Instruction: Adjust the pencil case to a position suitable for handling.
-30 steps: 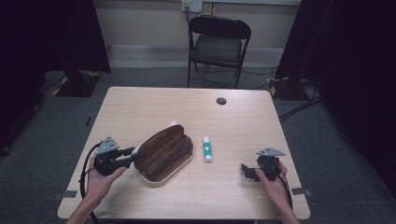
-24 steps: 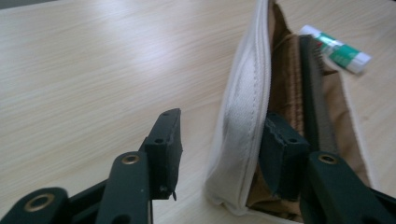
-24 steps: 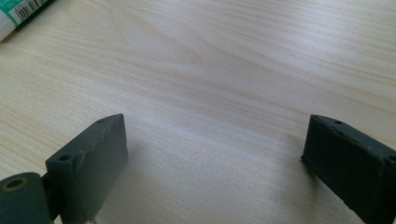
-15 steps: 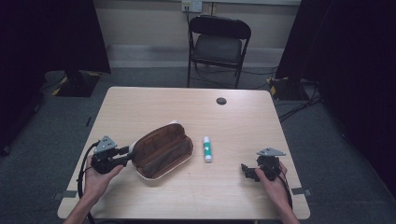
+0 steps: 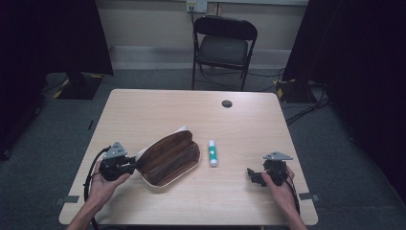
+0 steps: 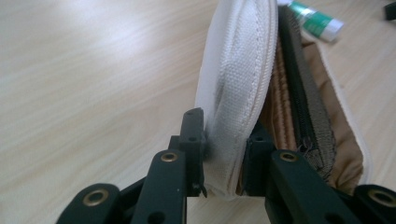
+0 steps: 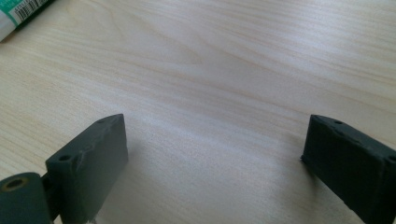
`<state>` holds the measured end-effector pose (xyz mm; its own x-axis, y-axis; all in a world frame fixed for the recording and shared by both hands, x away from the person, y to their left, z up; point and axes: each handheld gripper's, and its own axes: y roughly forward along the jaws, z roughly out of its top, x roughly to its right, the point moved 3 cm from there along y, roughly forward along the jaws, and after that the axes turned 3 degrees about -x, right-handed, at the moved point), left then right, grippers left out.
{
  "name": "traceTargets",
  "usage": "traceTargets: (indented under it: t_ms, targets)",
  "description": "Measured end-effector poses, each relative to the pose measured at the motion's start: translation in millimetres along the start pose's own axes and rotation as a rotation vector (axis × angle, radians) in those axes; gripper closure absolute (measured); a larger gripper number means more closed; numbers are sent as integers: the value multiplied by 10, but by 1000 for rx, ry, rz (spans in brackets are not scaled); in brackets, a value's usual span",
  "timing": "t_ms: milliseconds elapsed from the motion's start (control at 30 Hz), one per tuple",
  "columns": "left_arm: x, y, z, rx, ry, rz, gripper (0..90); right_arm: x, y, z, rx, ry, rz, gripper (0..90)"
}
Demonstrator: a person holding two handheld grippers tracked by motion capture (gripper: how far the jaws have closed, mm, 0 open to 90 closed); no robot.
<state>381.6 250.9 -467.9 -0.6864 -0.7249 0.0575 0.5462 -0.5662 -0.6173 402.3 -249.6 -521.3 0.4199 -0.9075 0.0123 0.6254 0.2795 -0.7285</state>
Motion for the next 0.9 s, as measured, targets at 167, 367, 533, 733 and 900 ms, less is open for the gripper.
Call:
traceTargets:
  t_ms: [167,367,533,733,900]
  targets:
    - [-18,-90,29,65,4,-67,761,0,0,0,0,0,0,56]
    - [41,-112,44,93,17,-183,768,0,0,0,0,0,0,55]
    - [79,17,10,36,18,-190,749,0,0,0,0,0,0,56]
    - [60,113,-18,2,5,-164,718,0,0,0,0,0,0,56]
    - [54,134,-11,-13,-1,-140,668,0,0,0,0,0,0,56]
